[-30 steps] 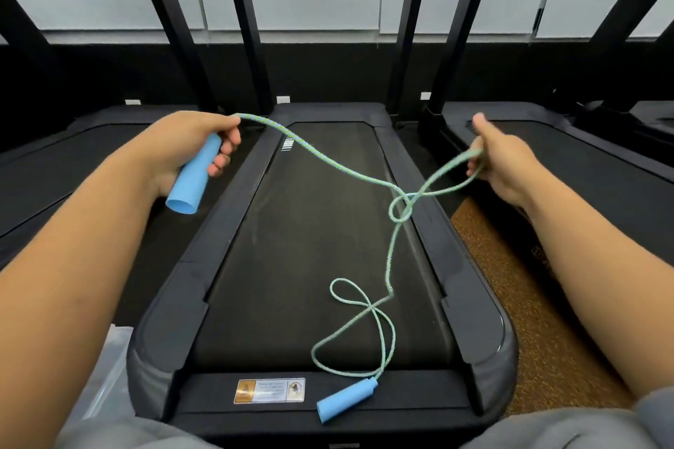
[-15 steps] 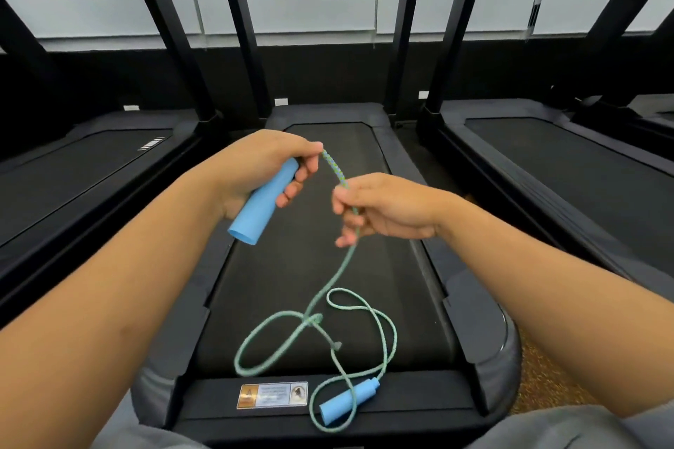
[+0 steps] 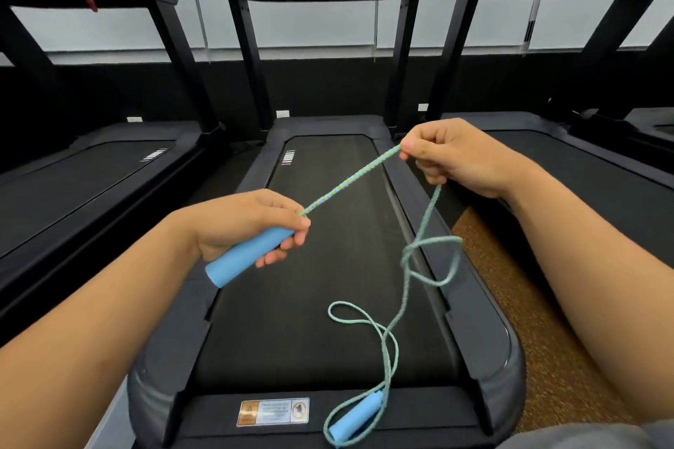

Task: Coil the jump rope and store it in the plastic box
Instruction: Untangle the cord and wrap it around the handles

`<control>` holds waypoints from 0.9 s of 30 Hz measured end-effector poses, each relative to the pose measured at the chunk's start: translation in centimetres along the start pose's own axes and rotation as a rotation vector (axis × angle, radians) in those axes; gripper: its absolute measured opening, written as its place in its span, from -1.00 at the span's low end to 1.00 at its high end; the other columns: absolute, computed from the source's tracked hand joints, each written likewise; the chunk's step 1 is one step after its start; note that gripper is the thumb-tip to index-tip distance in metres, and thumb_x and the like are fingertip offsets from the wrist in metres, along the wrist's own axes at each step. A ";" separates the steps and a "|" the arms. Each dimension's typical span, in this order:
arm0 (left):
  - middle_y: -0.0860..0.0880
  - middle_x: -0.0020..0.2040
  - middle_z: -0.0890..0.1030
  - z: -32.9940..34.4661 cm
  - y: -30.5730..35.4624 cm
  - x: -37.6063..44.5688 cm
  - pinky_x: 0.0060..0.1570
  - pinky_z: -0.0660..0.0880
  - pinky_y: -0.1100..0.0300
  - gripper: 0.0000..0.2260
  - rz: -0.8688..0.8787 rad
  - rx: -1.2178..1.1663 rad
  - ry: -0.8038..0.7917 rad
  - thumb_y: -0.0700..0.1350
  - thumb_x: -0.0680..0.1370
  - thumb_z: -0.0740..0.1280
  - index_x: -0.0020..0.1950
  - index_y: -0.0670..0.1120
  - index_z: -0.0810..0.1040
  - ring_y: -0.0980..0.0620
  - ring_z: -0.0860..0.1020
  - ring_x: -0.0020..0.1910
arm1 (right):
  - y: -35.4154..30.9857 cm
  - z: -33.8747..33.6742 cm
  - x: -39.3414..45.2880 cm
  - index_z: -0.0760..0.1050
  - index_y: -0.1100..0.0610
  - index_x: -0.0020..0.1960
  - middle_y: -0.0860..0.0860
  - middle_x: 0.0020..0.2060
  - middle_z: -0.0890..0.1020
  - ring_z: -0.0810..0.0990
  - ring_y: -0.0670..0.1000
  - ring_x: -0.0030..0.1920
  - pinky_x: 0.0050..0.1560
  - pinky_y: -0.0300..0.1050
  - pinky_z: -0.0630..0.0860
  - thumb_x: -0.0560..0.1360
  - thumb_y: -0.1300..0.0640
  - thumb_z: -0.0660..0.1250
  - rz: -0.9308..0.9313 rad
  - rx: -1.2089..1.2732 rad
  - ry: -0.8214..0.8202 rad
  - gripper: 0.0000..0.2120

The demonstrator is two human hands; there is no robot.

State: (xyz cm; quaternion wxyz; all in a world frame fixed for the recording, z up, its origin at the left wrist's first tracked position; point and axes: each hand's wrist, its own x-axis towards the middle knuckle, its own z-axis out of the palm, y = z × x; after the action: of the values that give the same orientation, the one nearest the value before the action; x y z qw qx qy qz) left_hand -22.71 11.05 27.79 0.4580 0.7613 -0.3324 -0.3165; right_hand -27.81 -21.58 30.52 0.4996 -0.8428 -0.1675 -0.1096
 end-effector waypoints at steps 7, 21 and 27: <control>-0.03 -0.38 0.47 -0.4 0.8 -0.5 -0.58 0.33 0.31 -0.77 0.433 -0.528 -0.229 -0.07 0.53 0.46 -0.22 -0.16 0.53 0.13 0.35 -0.57 | 2.9 0.8 0.0 0.57 0.01 -0.16 -0.05 -0.46 0.34 0.29 -0.03 -0.42 -0.34 -0.13 0.38 0.66 0.03 0.30 0.027 -0.007 0.059 -0.77; -0.02 0.45 0.56 -0.4 1.8 -0.6 0.44 0.44 -0.03 -0.09 0.551 -0.146 0.493 -0.43 0.45 0.28 0.61 0.31 0.12 0.06 0.51 0.45 | 5.2 11.0 -3.2 0.61 0.03 -0.02 -0.10 -0.23 0.62 0.55 -0.20 -0.21 -0.14 -0.40 0.36 0.72 -0.05 0.16 0.061 -0.497 -0.365 -0.69; 0.25 0.50 0.45 -0.4 0.3 -0.6 0.20 0.43 0.30 -0.11 0.298 0.388 0.315 -0.28 0.40 0.30 0.54 0.44 0.11 0.33 0.41 0.44 | -0.7 12.2 -4.4 0.61 0.06 -0.01 -0.09 -0.37 0.55 0.54 -0.13 -0.28 -0.18 -0.39 0.32 0.71 -0.06 0.17 -0.072 -0.590 -0.502 -0.68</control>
State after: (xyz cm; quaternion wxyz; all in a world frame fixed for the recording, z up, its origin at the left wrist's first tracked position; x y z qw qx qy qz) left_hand -22.83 11.61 28.31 0.3915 0.8172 -0.4194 -0.0541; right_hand -31.93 -11.31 23.73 0.1751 -0.9445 -0.2754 0.0390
